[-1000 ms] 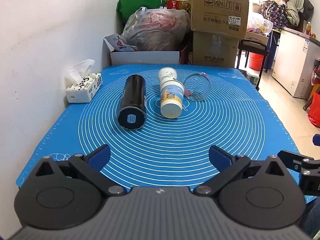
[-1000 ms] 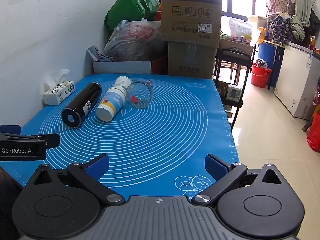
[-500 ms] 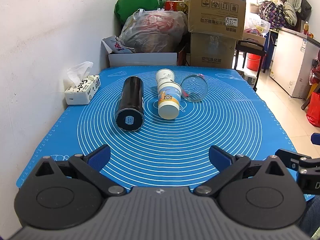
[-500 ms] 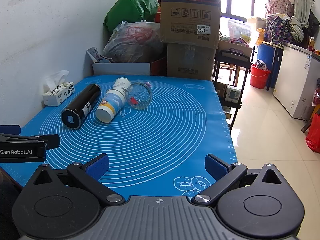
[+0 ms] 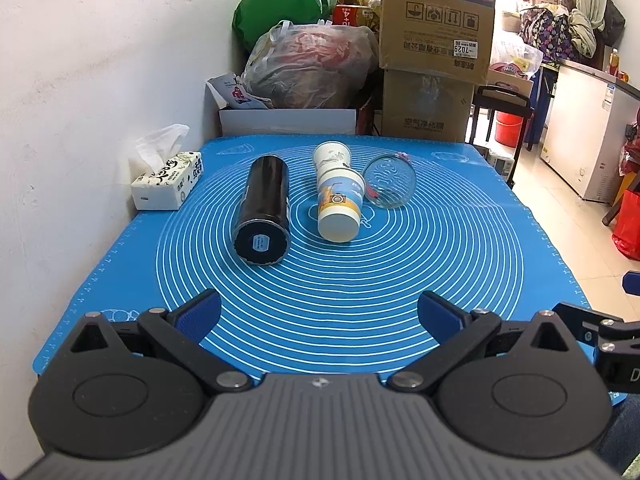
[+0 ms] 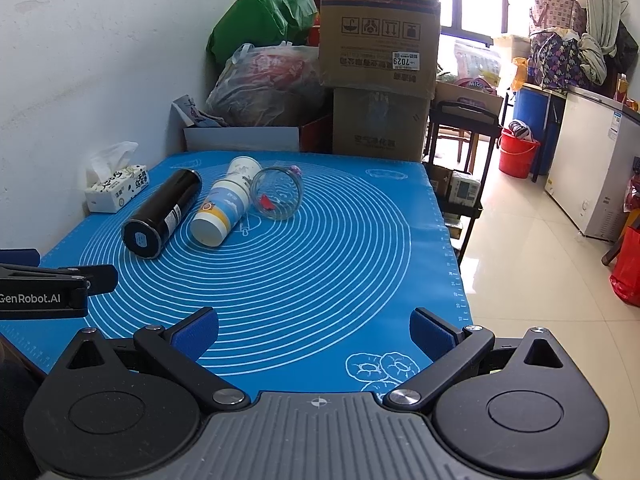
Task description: Flip cup upside down
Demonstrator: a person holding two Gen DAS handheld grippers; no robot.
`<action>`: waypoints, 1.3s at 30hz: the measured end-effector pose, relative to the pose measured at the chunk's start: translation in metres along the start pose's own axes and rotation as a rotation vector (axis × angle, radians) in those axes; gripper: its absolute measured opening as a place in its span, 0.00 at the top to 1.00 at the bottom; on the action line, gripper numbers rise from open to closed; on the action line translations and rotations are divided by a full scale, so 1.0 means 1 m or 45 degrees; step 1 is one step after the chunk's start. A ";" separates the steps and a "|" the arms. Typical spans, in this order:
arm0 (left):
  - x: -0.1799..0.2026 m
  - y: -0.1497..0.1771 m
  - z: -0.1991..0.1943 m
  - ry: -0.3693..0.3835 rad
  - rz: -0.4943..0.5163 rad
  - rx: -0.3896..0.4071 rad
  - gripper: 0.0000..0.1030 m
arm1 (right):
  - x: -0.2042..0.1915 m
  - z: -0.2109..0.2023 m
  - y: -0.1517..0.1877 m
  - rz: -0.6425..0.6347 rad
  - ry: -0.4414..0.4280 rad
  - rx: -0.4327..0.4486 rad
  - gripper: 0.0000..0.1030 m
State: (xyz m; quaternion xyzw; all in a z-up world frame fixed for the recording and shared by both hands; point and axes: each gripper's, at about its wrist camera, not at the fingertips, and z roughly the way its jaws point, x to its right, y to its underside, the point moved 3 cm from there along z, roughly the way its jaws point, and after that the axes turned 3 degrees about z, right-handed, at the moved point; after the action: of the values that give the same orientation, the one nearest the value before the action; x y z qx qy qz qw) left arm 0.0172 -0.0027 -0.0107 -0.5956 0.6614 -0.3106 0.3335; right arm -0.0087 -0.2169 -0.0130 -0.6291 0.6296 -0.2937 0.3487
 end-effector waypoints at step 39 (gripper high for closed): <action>-0.002 -0.007 -0.005 -0.021 0.013 0.018 0.00 | -0.001 -0.003 -0.003 0.000 -0.002 0.003 0.00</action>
State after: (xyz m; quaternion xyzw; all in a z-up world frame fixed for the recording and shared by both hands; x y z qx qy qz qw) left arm 0.0175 -0.0010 -0.0016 -0.5925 0.6594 -0.3088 0.3446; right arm -0.0095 -0.2162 -0.0086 -0.6291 0.6289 -0.2939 0.3498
